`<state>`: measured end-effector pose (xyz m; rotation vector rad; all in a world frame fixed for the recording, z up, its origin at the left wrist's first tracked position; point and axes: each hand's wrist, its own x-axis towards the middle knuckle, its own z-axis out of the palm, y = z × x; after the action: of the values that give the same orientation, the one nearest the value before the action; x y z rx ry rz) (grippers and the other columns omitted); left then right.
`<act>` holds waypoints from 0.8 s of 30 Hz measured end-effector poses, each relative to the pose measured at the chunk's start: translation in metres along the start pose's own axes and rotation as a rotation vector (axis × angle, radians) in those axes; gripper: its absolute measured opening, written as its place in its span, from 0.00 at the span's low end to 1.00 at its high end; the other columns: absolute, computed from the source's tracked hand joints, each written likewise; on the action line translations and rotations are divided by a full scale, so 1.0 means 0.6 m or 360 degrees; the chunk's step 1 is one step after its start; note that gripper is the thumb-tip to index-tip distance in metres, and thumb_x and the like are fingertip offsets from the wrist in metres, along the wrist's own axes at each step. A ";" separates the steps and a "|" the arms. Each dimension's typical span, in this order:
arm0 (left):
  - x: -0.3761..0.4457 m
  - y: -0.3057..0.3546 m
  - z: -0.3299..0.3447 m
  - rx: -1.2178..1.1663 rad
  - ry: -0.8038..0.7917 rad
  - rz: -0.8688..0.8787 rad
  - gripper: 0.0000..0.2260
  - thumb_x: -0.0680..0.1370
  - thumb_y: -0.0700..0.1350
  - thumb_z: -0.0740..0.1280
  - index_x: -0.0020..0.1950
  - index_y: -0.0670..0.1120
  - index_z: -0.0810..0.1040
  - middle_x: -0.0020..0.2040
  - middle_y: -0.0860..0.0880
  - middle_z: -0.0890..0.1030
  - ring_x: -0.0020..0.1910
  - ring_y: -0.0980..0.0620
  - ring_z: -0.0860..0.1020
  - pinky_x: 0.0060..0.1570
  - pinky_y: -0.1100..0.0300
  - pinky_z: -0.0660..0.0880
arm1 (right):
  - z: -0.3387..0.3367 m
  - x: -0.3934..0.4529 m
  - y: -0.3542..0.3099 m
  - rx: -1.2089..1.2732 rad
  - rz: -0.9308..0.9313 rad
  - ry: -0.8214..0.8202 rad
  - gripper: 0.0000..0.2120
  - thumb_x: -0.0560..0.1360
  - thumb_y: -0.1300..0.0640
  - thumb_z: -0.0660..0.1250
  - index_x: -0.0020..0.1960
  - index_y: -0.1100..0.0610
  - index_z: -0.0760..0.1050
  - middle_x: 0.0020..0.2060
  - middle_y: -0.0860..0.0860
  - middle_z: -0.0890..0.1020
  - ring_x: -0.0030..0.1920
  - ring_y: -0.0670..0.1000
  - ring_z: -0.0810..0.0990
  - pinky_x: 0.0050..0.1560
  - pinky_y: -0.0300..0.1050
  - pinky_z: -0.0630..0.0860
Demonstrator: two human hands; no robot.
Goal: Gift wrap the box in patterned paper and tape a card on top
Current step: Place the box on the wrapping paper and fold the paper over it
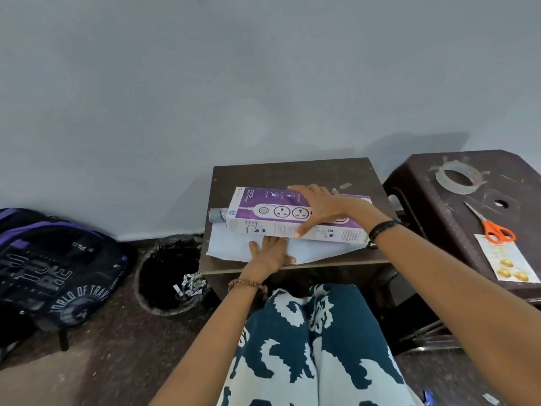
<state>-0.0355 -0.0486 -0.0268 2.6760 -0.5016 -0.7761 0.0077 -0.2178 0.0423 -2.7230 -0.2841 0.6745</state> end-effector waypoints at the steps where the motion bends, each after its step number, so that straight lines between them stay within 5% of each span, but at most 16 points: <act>1: 0.001 0.002 -0.003 -0.0004 -0.0009 -0.0003 0.34 0.78 0.49 0.62 0.76 0.49 0.45 0.77 0.48 0.48 0.75 0.48 0.46 0.69 0.38 0.48 | -0.006 -0.002 -0.001 0.0090 0.0015 -0.0045 0.52 0.62 0.37 0.74 0.75 0.43 0.45 0.71 0.54 0.59 0.71 0.59 0.59 0.70 0.66 0.54; 7: 0.001 0.017 -0.017 -0.0043 0.0001 -0.0126 0.40 0.75 0.47 0.68 0.76 0.46 0.44 0.76 0.50 0.49 0.74 0.48 0.48 0.69 0.41 0.51 | -0.011 0.004 -0.012 0.0601 0.0007 -0.0265 0.46 0.63 0.32 0.64 0.75 0.47 0.52 0.55 0.55 0.77 0.51 0.53 0.79 0.55 0.49 0.76; 12: 0.004 0.019 -0.020 -0.0229 0.0123 -0.0191 0.53 0.71 0.45 0.73 0.73 0.48 0.29 0.68 0.46 0.67 0.70 0.45 0.58 0.65 0.44 0.57 | -0.016 -0.008 -0.017 0.0871 -0.0082 -0.0347 0.23 0.79 0.39 0.48 0.68 0.49 0.64 0.44 0.49 0.77 0.38 0.41 0.78 0.41 0.31 0.74; 14: 0.006 0.019 -0.021 -0.0239 0.0124 -0.0198 0.52 0.70 0.45 0.73 0.75 0.48 0.33 0.67 0.46 0.68 0.69 0.45 0.59 0.65 0.44 0.58 | -0.015 -0.005 -0.009 0.1044 -0.0052 -0.0367 0.29 0.76 0.33 0.44 0.69 0.47 0.64 0.48 0.46 0.77 0.44 0.39 0.78 0.52 0.36 0.74; 16: 0.005 0.017 -0.025 -0.0154 0.0083 -0.0182 0.43 0.70 0.47 0.73 0.76 0.47 0.48 0.68 0.47 0.66 0.68 0.45 0.58 0.64 0.47 0.59 | -0.011 0.002 -0.002 0.1275 0.0021 -0.0404 0.38 0.71 0.27 0.41 0.74 0.45 0.57 0.58 0.46 0.73 0.58 0.45 0.72 0.65 0.48 0.65; 19: 0.006 0.018 -0.028 -0.0070 0.0014 -0.0170 0.30 0.71 0.48 0.72 0.70 0.49 0.64 0.68 0.46 0.64 0.68 0.45 0.56 0.63 0.48 0.57 | 0.000 0.015 0.005 0.1317 0.0075 -0.0365 0.32 0.74 0.31 0.52 0.72 0.47 0.59 0.58 0.49 0.75 0.59 0.52 0.73 0.56 0.49 0.69; 24: 0.013 0.022 -0.029 -0.0142 -0.0010 -0.0203 0.28 0.74 0.43 0.67 0.71 0.49 0.60 0.68 0.46 0.63 0.68 0.44 0.55 0.66 0.43 0.52 | 0.007 0.020 0.014 0.1364 0.0246 -0.0389 0.28 0.66 0.41 0.72 0.60 0.54 0.69 0.49 0.51 0.82 0.49 0.51 0.82 0.51 0.48 0.77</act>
<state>-0.0227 -0.0600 -0.0112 2.6434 -0.2929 -0.8223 0.0172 -0.2212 0.0304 -1.8562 0.1460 0.9108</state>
